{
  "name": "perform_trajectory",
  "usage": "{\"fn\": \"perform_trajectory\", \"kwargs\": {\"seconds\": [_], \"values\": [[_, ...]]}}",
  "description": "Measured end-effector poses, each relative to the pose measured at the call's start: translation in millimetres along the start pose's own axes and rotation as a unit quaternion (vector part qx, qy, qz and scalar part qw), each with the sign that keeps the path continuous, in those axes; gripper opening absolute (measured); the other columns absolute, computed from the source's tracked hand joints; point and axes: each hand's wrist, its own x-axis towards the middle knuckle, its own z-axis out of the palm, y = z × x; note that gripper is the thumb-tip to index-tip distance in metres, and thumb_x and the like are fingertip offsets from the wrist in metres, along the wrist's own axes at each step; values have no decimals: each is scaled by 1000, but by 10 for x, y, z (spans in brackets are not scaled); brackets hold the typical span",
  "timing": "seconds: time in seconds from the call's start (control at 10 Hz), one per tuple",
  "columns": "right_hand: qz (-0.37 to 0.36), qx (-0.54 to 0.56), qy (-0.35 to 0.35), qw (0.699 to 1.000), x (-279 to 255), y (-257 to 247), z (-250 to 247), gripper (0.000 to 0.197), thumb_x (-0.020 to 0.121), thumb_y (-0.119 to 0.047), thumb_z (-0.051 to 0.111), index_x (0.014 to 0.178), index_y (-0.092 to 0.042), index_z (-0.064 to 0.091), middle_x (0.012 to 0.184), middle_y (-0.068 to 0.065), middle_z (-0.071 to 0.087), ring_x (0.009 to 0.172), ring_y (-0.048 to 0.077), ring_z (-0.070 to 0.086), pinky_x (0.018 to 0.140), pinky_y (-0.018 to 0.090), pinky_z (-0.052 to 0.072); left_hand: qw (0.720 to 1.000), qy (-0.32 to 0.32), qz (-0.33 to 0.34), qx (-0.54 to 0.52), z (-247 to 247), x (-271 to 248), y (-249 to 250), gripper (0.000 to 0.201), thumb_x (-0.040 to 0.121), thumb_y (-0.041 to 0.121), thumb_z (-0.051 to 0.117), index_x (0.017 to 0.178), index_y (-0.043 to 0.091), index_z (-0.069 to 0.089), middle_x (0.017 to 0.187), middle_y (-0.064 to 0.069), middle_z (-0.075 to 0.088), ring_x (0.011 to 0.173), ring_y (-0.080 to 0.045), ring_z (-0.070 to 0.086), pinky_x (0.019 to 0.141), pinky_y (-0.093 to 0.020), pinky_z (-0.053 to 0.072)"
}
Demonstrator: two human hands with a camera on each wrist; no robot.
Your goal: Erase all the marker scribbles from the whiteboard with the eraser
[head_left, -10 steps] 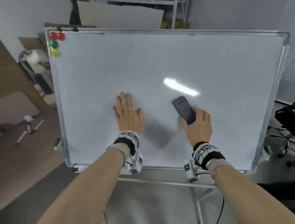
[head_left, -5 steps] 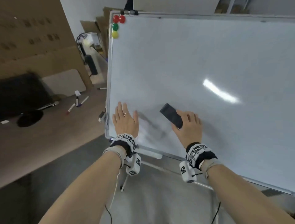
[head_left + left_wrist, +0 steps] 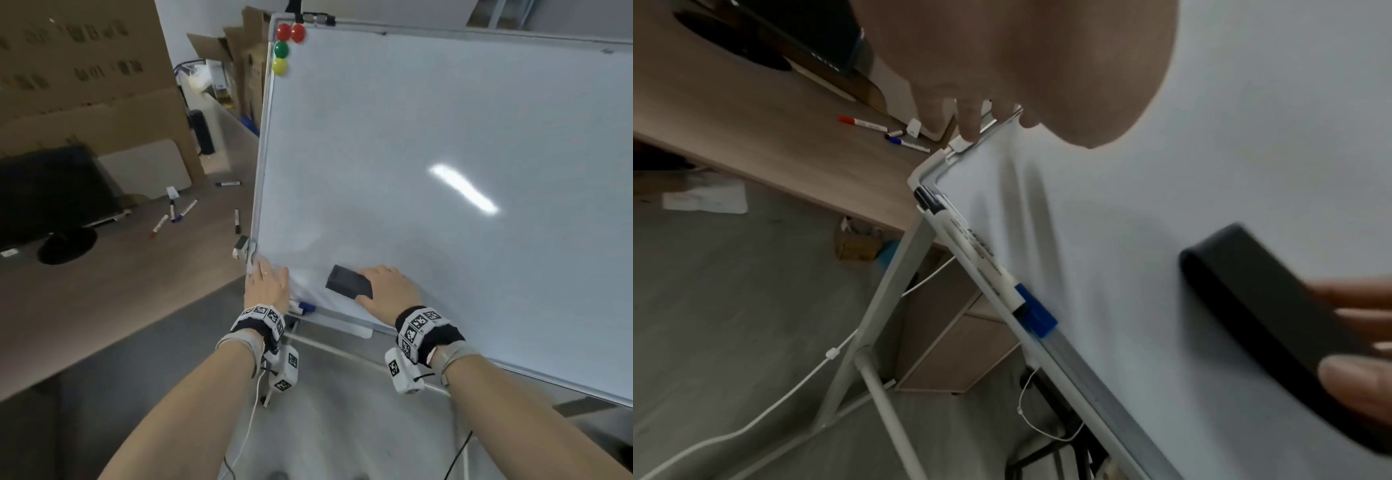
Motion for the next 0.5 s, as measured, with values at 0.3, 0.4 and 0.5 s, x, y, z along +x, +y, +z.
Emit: {"fn": "perform_trajectory", "kwargs": {"seconds": [0.3,0.4,0.5], "values": [[96,11,-102,990,-213,-358,407,50,91,-39,64,138,-38,49,132,-2,55,123,24,49,94,39,47,993,-112,17,-43,-49,171,-326,59,99,50,19,148,23,34,162,-4,15,151,-21,11,115,-45,26],[110,56,-55,991,-280,-431,565,47,93,-32,63,138,-36,50,136,-5,51,128,19,43,97,37,46,989,-141,34,-29,-72,149,-341,54,101,43,21,141,13,41,154,-14,27,146,-28,21,116,-44,27],[122,65,18,990,-312,-495,581,42,94,-33,60,136,-35,53,144,-9,45,135,14,34,97,35,46,989,-140,44,-34,-147,99,-331,46,106,30,27,141,3,41,149,-20,35,140,-34,30,116,-44,28]]}}
